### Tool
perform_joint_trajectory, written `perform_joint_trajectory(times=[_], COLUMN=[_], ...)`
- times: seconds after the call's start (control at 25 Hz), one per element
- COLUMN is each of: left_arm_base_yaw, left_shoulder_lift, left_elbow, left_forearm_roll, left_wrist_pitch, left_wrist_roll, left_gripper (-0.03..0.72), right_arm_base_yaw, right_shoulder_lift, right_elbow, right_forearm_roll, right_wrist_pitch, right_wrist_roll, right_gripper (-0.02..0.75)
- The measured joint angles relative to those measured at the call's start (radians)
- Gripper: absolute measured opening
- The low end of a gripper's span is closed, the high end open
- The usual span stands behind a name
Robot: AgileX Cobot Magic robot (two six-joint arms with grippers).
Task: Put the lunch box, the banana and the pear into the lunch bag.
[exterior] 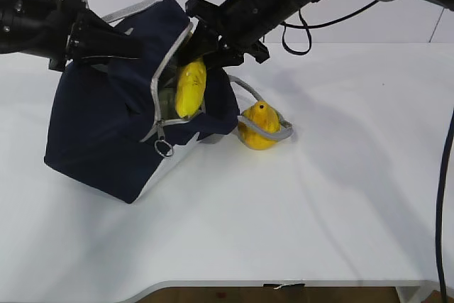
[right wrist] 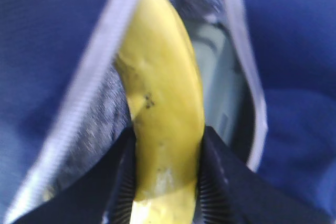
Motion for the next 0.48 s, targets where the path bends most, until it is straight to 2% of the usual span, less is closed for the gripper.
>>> perform_joint_trajectory(times=[0.48], left_arm_base_yaw=[0.000], left_shoulder_lift=[0.000], left_elbow=[0.000], left_forearm_roll=[-0.009], left_wrist_pitch=[0.003], left_wrist_roll=[0.000], left_gripper=[0.013], right_arm_base_yaw=[0.018], right_shoulder_lift=[0.012], right_elbow=[0.000], right_forearm_roll=[0.029], right_wrist_pitch=[-0.103], right_wrist_roll=[-0.010], right_gripper=[0.258])
